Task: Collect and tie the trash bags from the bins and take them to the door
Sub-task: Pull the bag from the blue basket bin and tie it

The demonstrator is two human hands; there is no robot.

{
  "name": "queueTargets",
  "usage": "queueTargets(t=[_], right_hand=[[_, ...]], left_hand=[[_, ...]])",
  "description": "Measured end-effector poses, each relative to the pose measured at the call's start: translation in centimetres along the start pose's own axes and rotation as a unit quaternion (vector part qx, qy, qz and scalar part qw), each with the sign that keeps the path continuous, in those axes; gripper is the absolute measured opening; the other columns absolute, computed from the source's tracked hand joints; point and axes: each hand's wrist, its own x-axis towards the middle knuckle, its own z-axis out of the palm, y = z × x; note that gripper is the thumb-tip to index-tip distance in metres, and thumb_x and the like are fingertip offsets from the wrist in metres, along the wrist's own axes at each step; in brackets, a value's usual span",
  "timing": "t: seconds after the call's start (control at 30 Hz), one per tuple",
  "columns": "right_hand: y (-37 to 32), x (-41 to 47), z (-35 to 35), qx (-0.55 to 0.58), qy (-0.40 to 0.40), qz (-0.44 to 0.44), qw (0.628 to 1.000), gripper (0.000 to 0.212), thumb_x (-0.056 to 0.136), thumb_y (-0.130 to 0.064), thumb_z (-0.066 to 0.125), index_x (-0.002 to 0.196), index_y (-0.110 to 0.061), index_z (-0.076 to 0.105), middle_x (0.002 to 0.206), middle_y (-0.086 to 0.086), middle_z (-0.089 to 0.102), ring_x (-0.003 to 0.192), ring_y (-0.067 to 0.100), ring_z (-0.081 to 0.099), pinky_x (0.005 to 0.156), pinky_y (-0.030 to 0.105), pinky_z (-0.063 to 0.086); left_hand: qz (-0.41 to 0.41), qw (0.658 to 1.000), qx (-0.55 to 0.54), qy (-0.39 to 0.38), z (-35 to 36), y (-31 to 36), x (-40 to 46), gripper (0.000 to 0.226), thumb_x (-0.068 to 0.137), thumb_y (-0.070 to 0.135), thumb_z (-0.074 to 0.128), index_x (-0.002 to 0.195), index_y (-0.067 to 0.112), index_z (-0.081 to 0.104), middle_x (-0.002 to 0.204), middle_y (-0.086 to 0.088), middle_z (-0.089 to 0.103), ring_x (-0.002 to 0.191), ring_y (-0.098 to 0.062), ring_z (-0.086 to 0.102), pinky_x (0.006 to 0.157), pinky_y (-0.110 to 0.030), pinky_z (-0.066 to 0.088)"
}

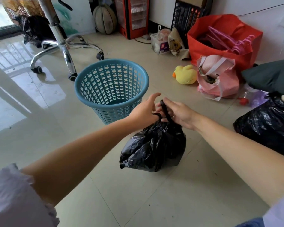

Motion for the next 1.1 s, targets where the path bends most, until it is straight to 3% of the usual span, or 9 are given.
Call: queueTargets(t=[0.07,0.17,0.3,0.4,0.57,0.7,0.77,0.87,1.1], right_hand=[[0.1,-0.4,0.7,-0.038,-0.077,0.02,0.996,0.038,0.098,-0.042,0.036,0.106,-0.015,0.061,0.095,0.006,0.063,0.085,0.015,0.059,0.078,0.029,0.049],[0.1,-0.9,1.2,-0.187,-0.13,-0.007,0.974,0.022,0.095,-0.028,0.051,0.104,-0.009,0.057,0.083,0.01,0.065,0.079,0.017,0.061,0.077,0.028,0.049],[0.3,-0.8,1.0,-0.246,-0.166,-0.008,0.955,0.005,0.09,-0.009,0.06,0.087,-0.009,0.057,0.061,0.002,0.053,0.053,0.008,0.05,0.067,0.02,0.046],[0.3,-0.4,0.4,-0.256,-0.135,-0.014,0.957,0.009,0.091,-0.005,0.058,0.087,-0.013,0.058,0.058,0.0,0.044,0.043,0.005,0.04,0.062,0.024,0.049],[1.7,-0.1,-1.8,-0.361,0.015,-0.064,0.93,0.019,0.094,-0.023,0.056,0.076,-0.016,0.054,0.059,-0.007,0.05,0.05,0.007,0.047,0.055,0.021,0.039],[3.4,-0.1,-2.1,-0.417,0.053,-0.098,0.902,0.031,0.098,-0.027,0.047,0.067,-0.028,0.045,0.059,-0.011,0.045,0.054,0.001,0.04,0.052,0.013,0.034],[4.0,-0.2,-2.6,-0.431,0.067,-0.101,0.894,0.027,0.099,-0.026,0.045,0.072,-0.023,0.05,0.06,-0.011,0.047,0.056,0.003,0.043,0.054,0.013,0.034],[5.4,0.2,-3.4,-0.474,0.052,-0.086,0.875,0.019,0.098,-0.024,0.046,0.086,-0.012,0.054,0.068,-0.002,0.054,0.067,0.019,0.051,0.059,0.027,0.036],[7.9,0.8,-4.1,-0.64,-0.047,-0.065,0.764,0.026,0.098,-0.034,0.042,0.104,-0.009,0.049,0.101,0.009,0.061,0.093,0.03,0.058,0.077,0.043,0.048]], left_hand=[[-0.011,1.0,0.017,0.002,0.0,-0.3,0.6,0.074,0.079,0.01,0.059,0.145,0.024,0.028,0.121,-0.006,0.044,0.11,-0.02,0.049,0.096,-0.037,0.046],[0.034,0.996,0.043,-0.074,-0.1,-1.4,0.8,0.054,0.082,0.012,0.062,0.134,0.016,0.049,0.139,-0.01,0.04,0.13,-0.024,0.039,0.11,-0.039,0.035],[-0.04,0.981,-0.054,-0.183,0.2,-2.2,0.0,0.025,0.081,0.013,0.059,0.104,0.008,0.065,0.09,-0.003,0.064,0.083,-0.016,0.057,0.077,-0.029,0.044],[-0.086,0.978,-0.101,-0.163,0.4,-3.4,0.0,0.025,0.079,0.026,0.063,0.094,0.007,0.066,0.081,-0.003,0.059,0.079,-0.015,0.052,0.074,-0.029,0.039],[-0.119,0.965,-0.215,-0.089,0.0,-4.2,0.1,0.016,0.088,0.014,0.058,0.082,0.008,0.071,0.081,-0.002,0.066,0.08,-0.014,0.059,0.083,-0.029,0.044],[-0.126,0.915,-0.367,-0.108,1.3,-3.2,0.4,0.029,0.092,0.007,0.052,0.065,0.013,0.059,0.044,0.003,0.048,0.044,-0.013,0.045,0.065,-0.032,0.04],[-0.132,0.939,-0.297,-0.111,2.0,-3.3,0.7,0.027,0.093,0.015,0.053,0.067,0.016,0.057,0.046,0.008,0.043,0.042,-0.01,0.04,0.059,-0.028,0.037],[-0.05,0.99,-0.042,-0.126,3.4,-4.0,0.8,0.022,0.094,0.028,0.054,0.081,0.013,0.062,0.062,0.005,0.051,0.056,-0.012,0.05,0.056,-0.016,0.04],[0.043,0.958,0.208,-0.193,6.0,-6.8,0.7,0.036,0.097,0.042,0.043,0.106,0.009,0.054,0.099,-0.016,0.065,0.09,-0.031,0.061,0.068,-0.032,0.037]])
